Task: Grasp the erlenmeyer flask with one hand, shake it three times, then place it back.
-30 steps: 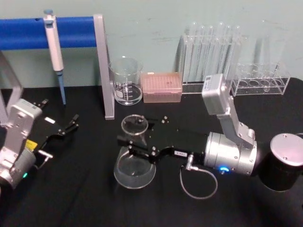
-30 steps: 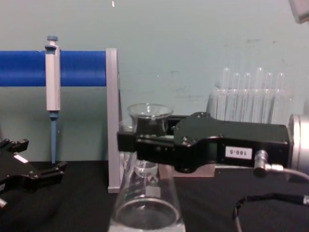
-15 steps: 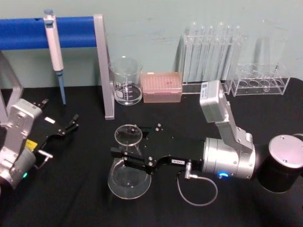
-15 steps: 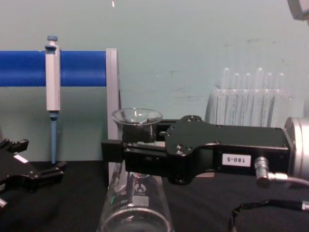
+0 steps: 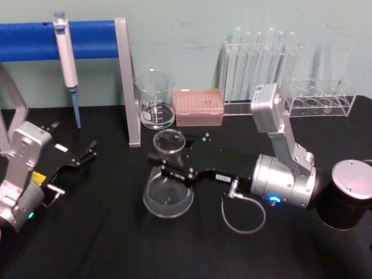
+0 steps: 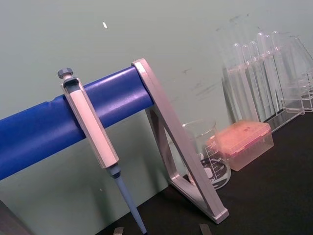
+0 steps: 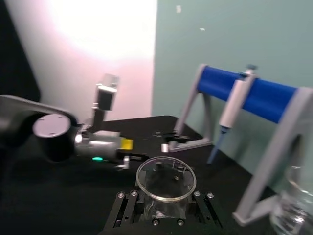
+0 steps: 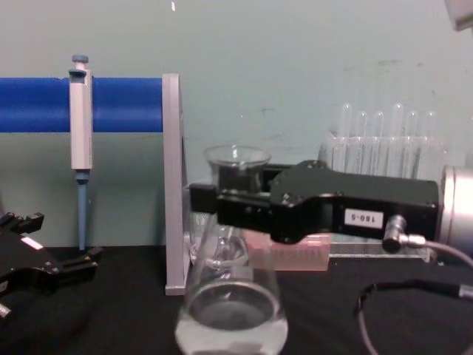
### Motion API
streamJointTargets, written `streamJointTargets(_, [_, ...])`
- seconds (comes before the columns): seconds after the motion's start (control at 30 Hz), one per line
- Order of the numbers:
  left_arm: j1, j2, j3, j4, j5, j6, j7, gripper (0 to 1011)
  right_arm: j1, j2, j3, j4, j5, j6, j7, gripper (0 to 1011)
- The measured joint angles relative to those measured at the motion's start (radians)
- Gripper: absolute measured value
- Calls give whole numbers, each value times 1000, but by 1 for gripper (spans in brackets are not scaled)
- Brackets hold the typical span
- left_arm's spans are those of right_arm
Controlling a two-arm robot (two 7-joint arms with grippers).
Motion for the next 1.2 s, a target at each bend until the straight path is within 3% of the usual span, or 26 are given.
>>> streamJointTargets(0.67, [0,0,0,0,0,0,0,1001,-16,-51,143,80,-66,12,-211,449])
streamJointTargets(1.2, [0,0,0,0,0,0,0,1001,-33,-68,240,114,-111,30,-308,449])
